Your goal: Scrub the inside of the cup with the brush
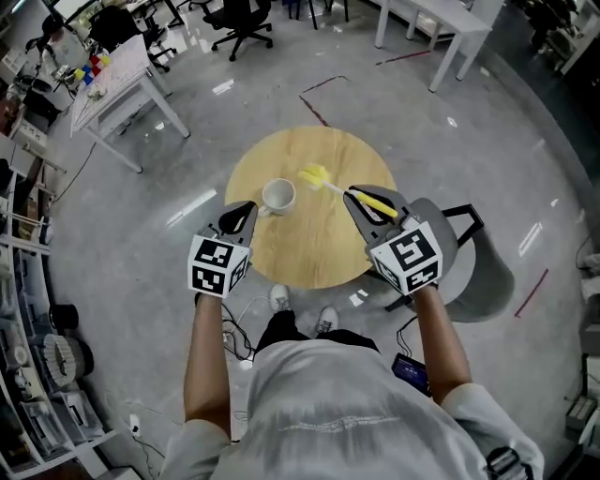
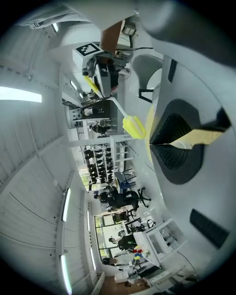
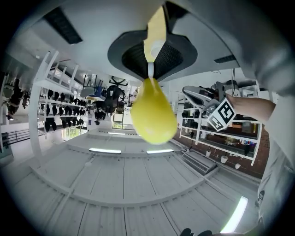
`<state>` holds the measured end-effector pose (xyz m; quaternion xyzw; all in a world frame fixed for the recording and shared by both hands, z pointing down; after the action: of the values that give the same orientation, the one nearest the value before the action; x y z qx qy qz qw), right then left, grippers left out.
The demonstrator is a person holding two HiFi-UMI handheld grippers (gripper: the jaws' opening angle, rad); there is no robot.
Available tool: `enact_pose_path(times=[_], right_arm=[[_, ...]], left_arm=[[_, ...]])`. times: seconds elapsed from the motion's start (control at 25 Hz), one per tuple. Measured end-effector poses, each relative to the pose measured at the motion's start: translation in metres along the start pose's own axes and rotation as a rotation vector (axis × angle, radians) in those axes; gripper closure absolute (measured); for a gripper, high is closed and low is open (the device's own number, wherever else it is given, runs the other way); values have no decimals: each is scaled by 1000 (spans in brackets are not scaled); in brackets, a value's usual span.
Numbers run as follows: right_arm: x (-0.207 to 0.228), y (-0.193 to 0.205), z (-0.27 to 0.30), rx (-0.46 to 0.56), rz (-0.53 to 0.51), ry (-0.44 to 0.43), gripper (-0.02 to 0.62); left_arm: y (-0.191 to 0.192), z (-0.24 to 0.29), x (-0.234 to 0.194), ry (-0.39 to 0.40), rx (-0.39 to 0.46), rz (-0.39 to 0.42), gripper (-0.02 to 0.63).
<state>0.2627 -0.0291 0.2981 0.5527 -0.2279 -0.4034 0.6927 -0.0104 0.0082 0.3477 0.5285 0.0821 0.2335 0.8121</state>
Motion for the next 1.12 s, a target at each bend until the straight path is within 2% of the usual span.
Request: enact_pose_path(times=[0.12,0.2,0.28,0.52,0.84,1.0,1.04,1.12], right_arm=[[-1,4,21,-30,16,-19,534],[-5,2,37,-49,28,-25,534],[-9,2,55,-73,45,-30,534],[-20,13,104,-157,87,-50,534],[-28,31,143,-242,147,-37,534],[-34,44,156,-292,166,-66,534],[-35,47,160,-304,172,-68,534],[-36,55,165,-322,181,-65,534]], left_arm=[[18,17,-20,20,-26,-45,583],[32,26,-36,49,-47,-65,518],[48,36,-51,87,-71,-77,508],[92,86,-73,259,-178,-10,439],[158,141,-82,415,-339,-2,434],[181,157,-74,483,-376,1,436],[185,160,-73,493,-376,9,446],[190,164,-72,515,-362,9,509]])
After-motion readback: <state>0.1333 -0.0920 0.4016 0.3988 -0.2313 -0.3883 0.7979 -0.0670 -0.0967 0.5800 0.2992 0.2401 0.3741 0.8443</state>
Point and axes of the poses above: the fingertips, and each gripper's own axes: z forward along the fingers, x to its right, y out of its underside, the point moved 9 cm from there along -z, backward along the fingers, and after that the axes turned 1 degree about -y, right-handed, at the moved point
